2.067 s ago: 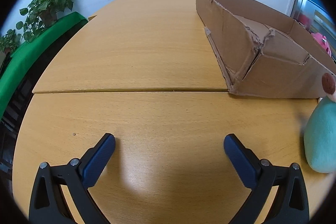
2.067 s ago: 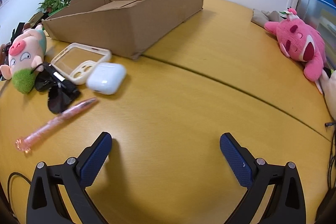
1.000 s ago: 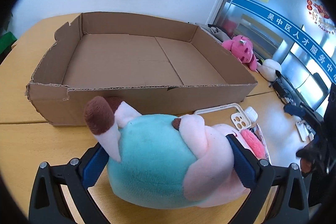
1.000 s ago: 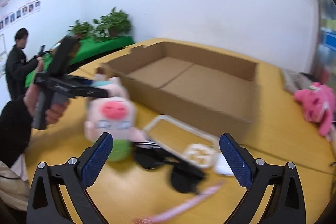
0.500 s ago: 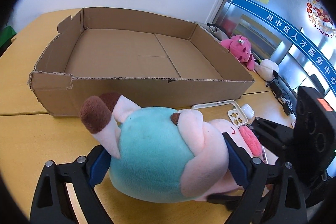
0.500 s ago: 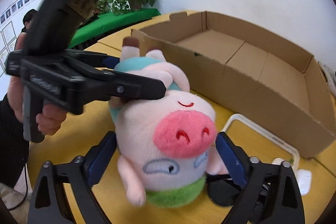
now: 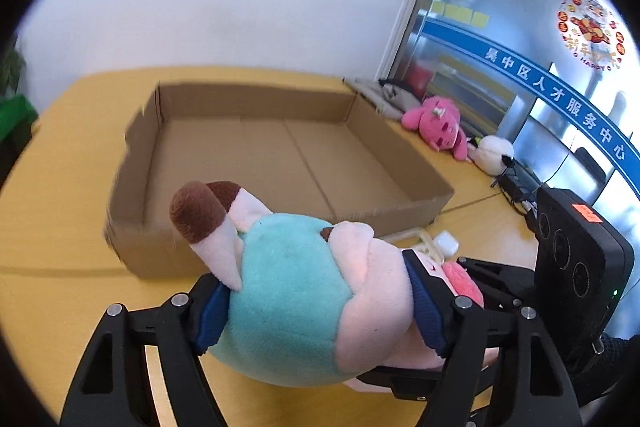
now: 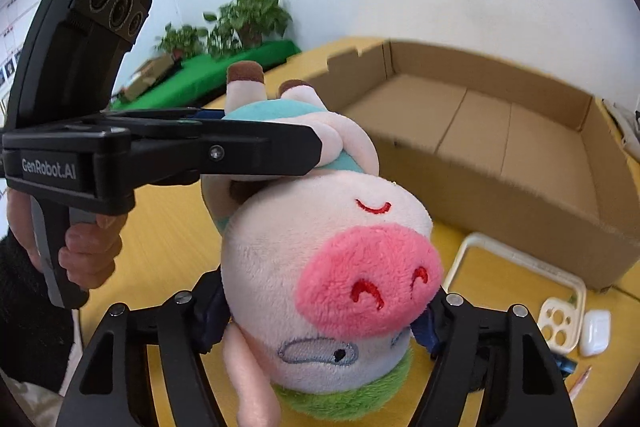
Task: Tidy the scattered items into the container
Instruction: 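Close the right gripper on the pig plush while the left gripper clamps its top, then carry the pig plush into the box and open both grippers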
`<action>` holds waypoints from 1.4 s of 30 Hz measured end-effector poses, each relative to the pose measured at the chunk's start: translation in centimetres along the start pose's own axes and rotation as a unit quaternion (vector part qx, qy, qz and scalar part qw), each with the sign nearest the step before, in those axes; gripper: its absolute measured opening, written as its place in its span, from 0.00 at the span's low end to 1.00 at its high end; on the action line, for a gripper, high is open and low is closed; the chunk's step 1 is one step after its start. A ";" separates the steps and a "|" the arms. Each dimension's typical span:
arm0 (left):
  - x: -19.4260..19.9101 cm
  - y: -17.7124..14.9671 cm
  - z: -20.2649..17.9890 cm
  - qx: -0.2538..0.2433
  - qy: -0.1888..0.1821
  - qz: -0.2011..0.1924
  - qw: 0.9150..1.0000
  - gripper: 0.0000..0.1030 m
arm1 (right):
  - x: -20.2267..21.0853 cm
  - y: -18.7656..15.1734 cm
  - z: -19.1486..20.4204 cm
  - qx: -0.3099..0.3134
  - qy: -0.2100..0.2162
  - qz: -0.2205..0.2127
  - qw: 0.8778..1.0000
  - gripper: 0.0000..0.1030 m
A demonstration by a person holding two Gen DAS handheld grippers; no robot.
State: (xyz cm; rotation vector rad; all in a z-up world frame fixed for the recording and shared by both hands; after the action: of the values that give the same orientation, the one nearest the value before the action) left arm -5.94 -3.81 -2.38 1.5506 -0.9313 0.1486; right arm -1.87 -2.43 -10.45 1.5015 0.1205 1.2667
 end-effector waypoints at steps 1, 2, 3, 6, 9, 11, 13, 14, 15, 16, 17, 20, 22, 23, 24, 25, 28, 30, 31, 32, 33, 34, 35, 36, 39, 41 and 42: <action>0.5 1.7 -0.1 -0.017 0.005 -0.006 1.000 0.74 | 0.3 1.1 0.0 -0.008 0.002 -0.012 1.000 0.75; 0.6 2.8 -0.1 -0.030 0.010 -0.006 0.999 0.74 | 0.6 2.1 0.0 -0.016 0.003 -0.021 1.000 0.75; 0.6 4.5 -0.1 -0.049 0.018 -0.006 0.999 0.74 | 0.8 3.0 -0.1 -0.027 0.005 -0.029 0.999 0.75; 0.2 8.8 0.4 -0.093 0.034 0.000 0.995 0.74 | 0.6 7.2 -1.1 -0.063 0.008 -0.054 0.997 0.75; -0.2 13.1 1.6 -0.111 0.038 0.003 0.993 0.74 | 0.2 11.0 -2.3 -0.079 0.009 -0.067 0.995 0.75; -0.7 15.9 2.5 -0.115 0.040 0.002 0.993 0.73 | -0.4 14.2 -3.4 -0.088 0.009 -0.073 0.993 0.75; -1.3 18.7 3.4 -0.118 0.040 0.002 0.992 0.73 | -1.1 16.7 -4.3 -0.092 0.005 -0.076 0.993 0.75; -1.5 19.7 3.6 -0.120 0.040 0.001 0.992 0.73 | -1.5 18.4 -5.0 -0.096 0.004 -0.078 0.992 0.75; -1.9 20.8 4.1 -0.121 0.039 0.001 0.992 0.73 | -2.0 19.7 -5.7 -0.099 0.002 -0.080 0.992 0.75; -2.6 22.3 4.6 -0.123 0.039 0.002 0.992 0.73 | -2.4 20.6 -6.2 -0.102 0.001 -0.081 0.991 0.75; -3.0 23.0 5.0 -0.126 0.040 0.004 0.991 0.73 | -3.2 21.9 -6.9 -0.107 0.000 -0.082 0.991 0.75; -5.8 25.4 6.5 -0.135 0.047 0.023 0.989 0.73 | -6.2 24.6 -9.2 -0.129 -0.003 -0.078 0.989 0.75; -8.7 26.1 8.0 -0.144 0.054 0.048 0.987 0.73 | -8.3 25.3 -10.4 -0.145 -0.005 -0.072 0.987 0.75; -10.1 26.0 8.6 -0.147 0.057 0.059 0.986 0.73 | -9.6 25.4 -11.2 -0.159 -0.003 -0.067 0.985 0.75; -11.4 25.8 9.2 -0.150 0.060 0.070 0.984 0.73 | -11.1 25.1 -12.0 -0.177 -0.001 -0.060 0.982 0.75; -13.1 25.5 9.9 -0.154 0.062 0.084 0.983 0.73 | -12.5 24.8 -12.7 -0.191 0.002 -0.054 0.980 0.75; -17.9 23.3 12.1 -0.156 0.063 0.130 0.977 0.70 | -17.3 23.0 -14.3 -0.232 0.004 -0.026 0.972 0.75; -20.8 21.6 13.6 -0.154 0.065 0.156 0.974 0.52 | -20.8 21.0 -14.8 -0.256 0.008 0.002 0.967 0.75; -21.6 21.3 14.3 -0.148 0.071 0.162 0.973 0.34 | -22.4 19.9 -14.9 -0.267 0.011 0.018 0.964 0.75; -22.5 20.9 14.9 -0.135 0.069 0.172 0.973 0.33 | -23.9 18.9 -14.8 -0.276 0.016 0.033 0.960 0.75; -23.4 20.2 15.3 -0.124 0.062 0.182 0.973 0.33 | -25.2 18.1 -14.8 -0.282 0.020 0.043 0.958 0.75; -24.2 19.4 15.6 -0.125 0.063 0.191 0.971 0.33 | -26.0 17.6 -14.9 -0.286 0.020 0.049 0.957 0.75; -24.7 18.9 16.2 -0.128 0.067 0.198 0.969 0.33 | -26.9 17.0 -15.0 -0.295 0.023 0.054 0.954 0.75; -25.4 18.0 16.7 -0.131 0.072 0.207 0.967 0.33 | -27.6 16.5 -15.1 -0.302 0.027 0.058 0.951 0.75; -26.5 17.1 18.0 -0.125 0.085 0.212 0.965 0.33 | -28.9 15.9 -15.2 -0.306 0.035 0.059 0.950 0.75; -26.7 17.2 18.3 -0.111 0.084 0.212 0.967 0.33 | -29.3 16.1 -15.2 -0.303 0.035 0.059 0.951 0.75; -26.8 17.1 18.4 -0.108 0.084 0.214 0.967 0.33 | -29.4 16.1 -15.1 -0.303 0.036 0.057 0.951 0.75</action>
State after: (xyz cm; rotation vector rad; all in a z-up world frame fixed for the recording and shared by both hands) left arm -42.00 -6.11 -9.05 1.1019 -1.0963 0.4627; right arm -33.88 -18.13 -19.47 0.9405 -0.2915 1.2975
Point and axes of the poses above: each gripper's, at about its wrist camera, not at the fingertips, and x roughly against the way its jaws point, z to its left, y to its top, the point moved 10 cm from there along -x, roughly the way its jaws point, and after that the axes turned 1 degree about -x, right-handed, at the moved point
